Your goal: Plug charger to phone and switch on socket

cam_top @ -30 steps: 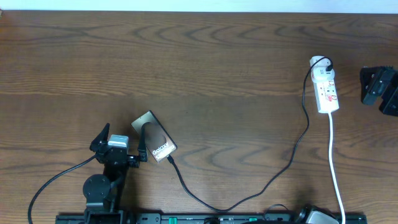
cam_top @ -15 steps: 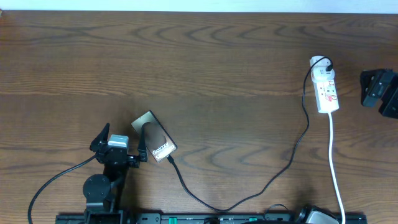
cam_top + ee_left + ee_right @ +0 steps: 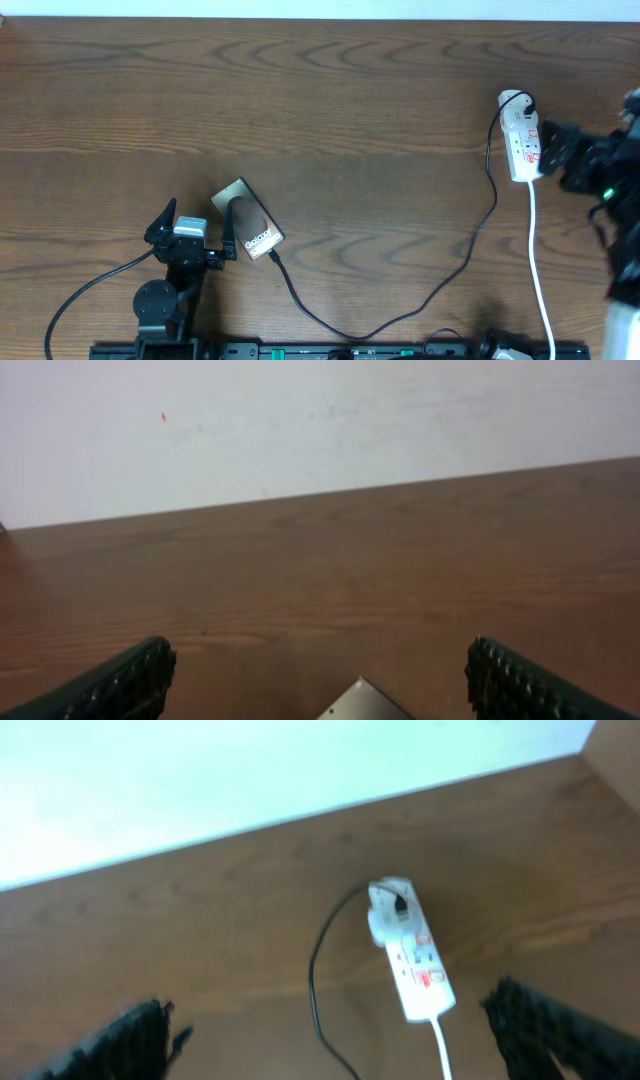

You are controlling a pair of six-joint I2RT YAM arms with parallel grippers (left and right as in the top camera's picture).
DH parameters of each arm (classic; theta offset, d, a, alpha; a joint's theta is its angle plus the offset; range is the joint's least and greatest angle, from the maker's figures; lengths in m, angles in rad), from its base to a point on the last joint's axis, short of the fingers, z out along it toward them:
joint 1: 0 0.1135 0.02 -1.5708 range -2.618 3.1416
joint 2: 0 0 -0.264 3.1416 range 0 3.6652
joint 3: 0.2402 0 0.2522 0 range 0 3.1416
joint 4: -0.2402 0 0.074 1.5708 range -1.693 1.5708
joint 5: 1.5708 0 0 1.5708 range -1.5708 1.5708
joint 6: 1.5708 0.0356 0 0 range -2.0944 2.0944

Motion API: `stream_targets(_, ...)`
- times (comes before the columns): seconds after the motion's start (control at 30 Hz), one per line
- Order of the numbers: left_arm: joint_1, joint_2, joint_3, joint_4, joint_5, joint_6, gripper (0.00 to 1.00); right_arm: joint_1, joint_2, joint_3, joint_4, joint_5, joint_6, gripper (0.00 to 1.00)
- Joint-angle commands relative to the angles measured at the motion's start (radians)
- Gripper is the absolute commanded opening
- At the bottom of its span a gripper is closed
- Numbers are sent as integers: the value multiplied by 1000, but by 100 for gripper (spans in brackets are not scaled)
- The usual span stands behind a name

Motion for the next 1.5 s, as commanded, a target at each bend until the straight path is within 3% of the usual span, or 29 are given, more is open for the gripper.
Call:
stream_targets(0.0,3,-7,-15,-37,10,10,93,28,-129,-222,128,10,19,99)
stream_targets(0.4,3,-7,-15,-37,10,10,94,130,-482,-903,721,17,17,99)
stream_targets(0.63,3,-7,-15,-37,10,10,94,170,-657,-1146,882,61,17,99)
stream_targets(0.8,3,-7,-15,-37,10,10,93,218,-784,-1262,914,134,17,99)
stream_targets(1.0,3,-7,-15,-37,10,10,93,281,-968,-1259,770,270,17,99)
stream_targets(1.47,3,-7,-15,-37,10,10,93,323,-962,-1259,740,278,20,99)
